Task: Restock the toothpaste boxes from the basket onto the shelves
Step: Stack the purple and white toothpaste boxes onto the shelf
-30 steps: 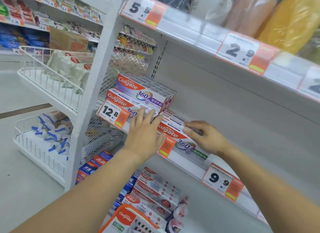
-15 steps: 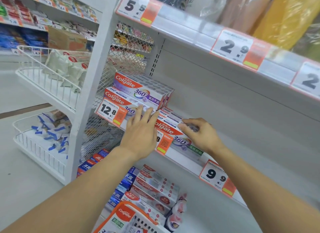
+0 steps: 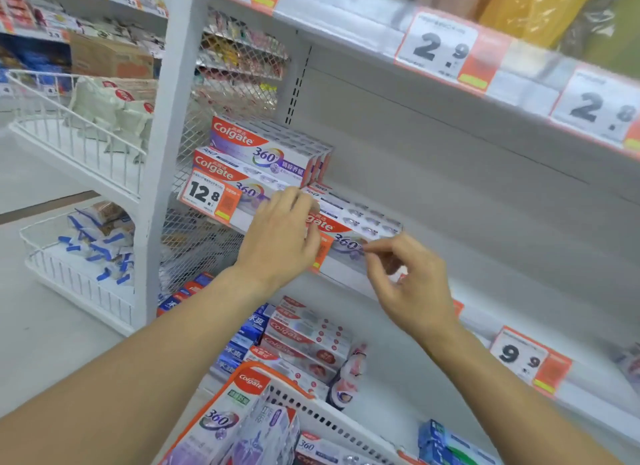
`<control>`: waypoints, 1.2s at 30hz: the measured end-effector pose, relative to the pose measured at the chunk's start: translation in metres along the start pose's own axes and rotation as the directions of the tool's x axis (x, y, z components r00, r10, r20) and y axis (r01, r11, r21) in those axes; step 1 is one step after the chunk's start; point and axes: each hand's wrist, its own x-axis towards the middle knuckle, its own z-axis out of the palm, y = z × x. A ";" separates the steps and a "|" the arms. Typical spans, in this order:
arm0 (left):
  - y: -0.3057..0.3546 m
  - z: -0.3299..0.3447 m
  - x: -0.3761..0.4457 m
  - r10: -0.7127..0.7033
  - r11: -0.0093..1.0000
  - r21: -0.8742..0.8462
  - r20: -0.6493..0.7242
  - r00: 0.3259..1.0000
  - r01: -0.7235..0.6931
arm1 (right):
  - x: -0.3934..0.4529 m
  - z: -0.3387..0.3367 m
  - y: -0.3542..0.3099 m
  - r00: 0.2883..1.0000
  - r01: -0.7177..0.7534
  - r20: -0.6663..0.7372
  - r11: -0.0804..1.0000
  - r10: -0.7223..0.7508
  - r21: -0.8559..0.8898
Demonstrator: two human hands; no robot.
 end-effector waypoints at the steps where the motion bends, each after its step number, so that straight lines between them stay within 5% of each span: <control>1: 0.006 0.001 -0.007 -0.003 0.997 -0.073 0.047 0.999 0.006 | -0.025 -0.001 -0.002 1.000 -0.018 0.019 1.000 0.017 0.025; 3: 0.019 0.010 -0.030 -0.035 0.986 -0.144 0.323 0.946 0.086 | -0.080 0.004 0.003 0.988 -0.143 0.067 0.986 0.137 0.084; 6: 0.032 0.035 -0.087 -0.016 0.992 -0.081 0.690 0.724 0.100 | -0.165 0.023 0.023 0.862 -0.475 0.251 0.874 0.439 0.100; 11: 0.027 0.064 -0.202 -0.114 0.993 0.107 0.960 0.254 0.041 | -0.265 0.047 0.069 0.563 -0.690 0.544 0.716 0.622 -0.103; 12: 0.020 0.065 -0.219 -0.152 0.988 0.153 0.965 0.212 0.011 | -0.276 0.049 0.076 0.517 -0.695 0.589 0.706 0.622 -0.136; 15: 0.009 0.061 -0.257 -0.236 0.966 0.255 0.933 0.274 -0.038 | -0.297 0.047 0.094 0.523 -0.657 0.564 0.724 0.639 -0.212; 18: 0.014 0.065 -0.276 -0.348 0.937 0.313 0.878 0.328 0.155 | -0.310 0.045 0.104 0.553 -0.625 0.482 0.721 0.680 -0.301; 25: 0.027 0.062 -0.299 -0.436 0.885 0.268 0.764 0.476 0.380 | -0.348 0.046 0.121 0.331 -0.510 0.562 0.645 0.758 -0.569; 32: 0.034 0.043 -0.319 -0.430 0.877 0.174 0.699 0.571 0.448 | -0.354 0.034 0.118 0.135 -0.661 0.646 0.554 0.751 -0.506; 36: 0.039 0.037 -0.319 -0.462 0.850 0.144 0.666 0.585 0.507 | -0.328 0.021 0.106 0.096 -0.777 0.686 0.485 0.721 -0.401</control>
